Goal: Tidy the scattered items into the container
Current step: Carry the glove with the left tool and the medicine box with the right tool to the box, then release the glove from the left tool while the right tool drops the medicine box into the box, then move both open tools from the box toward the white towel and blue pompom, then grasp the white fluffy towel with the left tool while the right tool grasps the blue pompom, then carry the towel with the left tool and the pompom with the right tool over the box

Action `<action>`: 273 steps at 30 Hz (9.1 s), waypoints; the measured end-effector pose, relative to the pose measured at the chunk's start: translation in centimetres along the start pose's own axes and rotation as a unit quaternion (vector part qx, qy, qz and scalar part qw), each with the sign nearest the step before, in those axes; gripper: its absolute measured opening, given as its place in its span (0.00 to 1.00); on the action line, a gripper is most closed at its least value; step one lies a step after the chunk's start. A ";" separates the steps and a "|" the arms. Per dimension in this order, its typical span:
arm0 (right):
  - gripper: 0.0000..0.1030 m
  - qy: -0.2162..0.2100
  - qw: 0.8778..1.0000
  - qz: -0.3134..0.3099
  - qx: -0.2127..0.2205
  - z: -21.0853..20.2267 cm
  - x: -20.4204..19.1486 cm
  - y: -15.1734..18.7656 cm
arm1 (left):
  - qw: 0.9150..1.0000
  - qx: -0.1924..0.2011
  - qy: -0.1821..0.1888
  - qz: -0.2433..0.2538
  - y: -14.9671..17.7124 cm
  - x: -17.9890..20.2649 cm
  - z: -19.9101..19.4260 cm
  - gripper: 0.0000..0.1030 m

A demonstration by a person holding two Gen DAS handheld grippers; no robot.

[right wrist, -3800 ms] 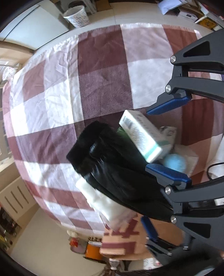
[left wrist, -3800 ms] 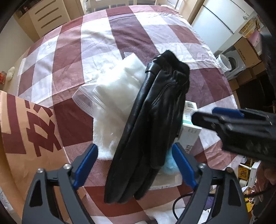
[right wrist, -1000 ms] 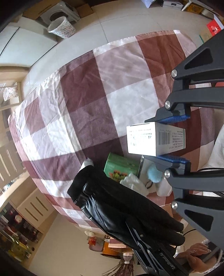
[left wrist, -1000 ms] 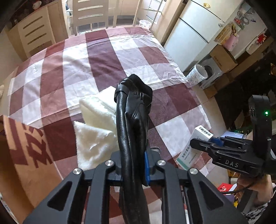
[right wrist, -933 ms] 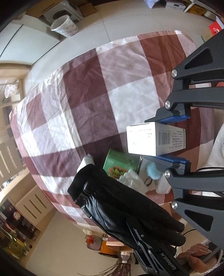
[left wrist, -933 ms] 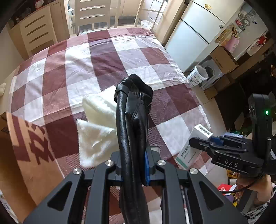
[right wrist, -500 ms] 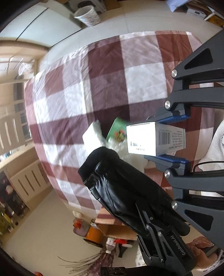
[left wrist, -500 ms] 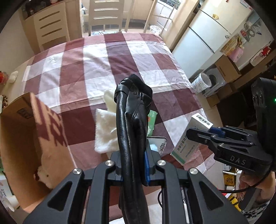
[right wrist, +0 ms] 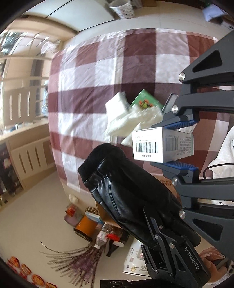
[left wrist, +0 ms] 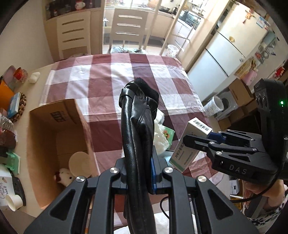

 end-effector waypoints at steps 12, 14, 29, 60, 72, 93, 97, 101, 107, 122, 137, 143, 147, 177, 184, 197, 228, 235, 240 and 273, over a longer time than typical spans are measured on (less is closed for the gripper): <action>0.30 -0.020 0.998 -0.062 -0.005 1.1 -6.3 -2.6 | 0.998 0.017 -0.029 -0.057 0.6 -6.7 -2.5 0.16; 0.30 -0.023 0.997 -0.072 -0.008 1.4 -7.3 -3.0 | 0.997 0.019 -0.032 -0.069 0.8 -7.9 -2.9 0.16; 0.30 -0.050 0.989 -0.139 -0.016 3.1 -14.3 -5.6 | 0.987 0.045 -0.055 -0.142 2.3 -14.8 -5.8 0.17; 0.31 -0.075 0.976 -0.180 -0.100 10.1 -19.6 -5.5 | 0.981 -0.009 -0.055 -0.186 4.5 -19.6 -1.6 0.17; 0.31 -0.076 0.974 -0.181 -0.115 11.2 -19.6 -5.5 | 0.981 -0.023 -0.053 -0.186 4.5 -19.5 -0.5 0.17; 0.31 -0.076 0.971 -0.185 -0.131 12.3 -19.7 -5.4 | 0.981 -0.024 -0.058 -0.182 4.2 -19.6 -0.3 0.17; 0.32 -0.064 0.969 -0.198 -0.136 12.3 -20.0 -5.3 | 0.980 -0.024 -0.063 -0.185 4.2 -19.9 -0.6 0.32; 0.34 -0.058 0.969 -0.204 -0.130 11.9 -20.2 -5.5 | 0.978 -0.024 -0.084 -0.190 4.3 -20.6 -1.0 0.54; 0.42 -0.056 0.973 -0.195 -0.114 11.0 -20.0 -6.0 | 0.975 -0.025 -0.097 -0.200 4.6 -21.4 -1.5 0.69; 0.46 -0.046 0.979 -0.174 -0.100 9.5 -18.8 -5.6 | 0.975 -0.035 -0.105 -0.191 4.9 -20.3 -2.0 0.76; 0.46 -0.015 0.992 -0.109 -0.068 6.1 -13.2 -4.3 | 0.985 -0.048 -0.084 -0.143 3.8 -15.8 -1.5 0.79; 0.46 0.012 0.998 -0.048 -0.046 3.5 -7.9 -3.3 | 0.991 -0.051 -0.063 -0.102 2.5 -11.7 -0.9 0.79; 0.46 0.029 0.999 0.001 -0.031 1.6 -3.8 -2.2 | 0.995 -0.056 -0.049 -0.065 1.7 -8.3 0.0 0.79; 0.46 -0.012 0.985 0.149 -0.082 7.7 11.4 8.6 | 0.987 -0.146 -0.023 0.055 1.2 6.6 18.6 0.79; 0.46 0.002 0.982 0.159 -0.106 12.2 11.3 9.0 | 0.984 -0.173 -0.019 0.032 1.6 5.2 21.5 0.79; 0.45 0.028 0.984 0.133 -0.112 14.4 9.6 9.2 | 0.984 -0.172 -0.011 0.041 1.2 5.3 23.7 0.78; 0.29 0.016 0.986 0.162 -0.036 6.2 9.8 8.1 | 0.989 -0.131 0.009 0.066 0.0 5.8 19.4 0.34; 0.29 0.017 0.985 0.168 -0.043 6.6 9.8 8.8 | 0.985 -0.142 -0.050 0.090 1.0 6.4 22.9 0.88; 0.29 0.017 0.985 0.168 -0.047 6.7 10.0 8.9 | 0.987 -0.159 -0.009 0.028 1.3 5.1 24.6 0.97; 0.29 0.029 0.993 0.117 -0.017 3.4 7.0 5.9 | 0.999 -0.017 0.043 0.018 -1.8 3.4 10.2 0.28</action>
Point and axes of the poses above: each gripper's, at about its wrist camera, not at the fingertips, and z roughly the way its jaws point, x to its right, y to its underside, the point moved 3 cm from there along z, roughly the way its jaws point, and after that the axes turned 8 degrees about -y, right-handed, at the moved point
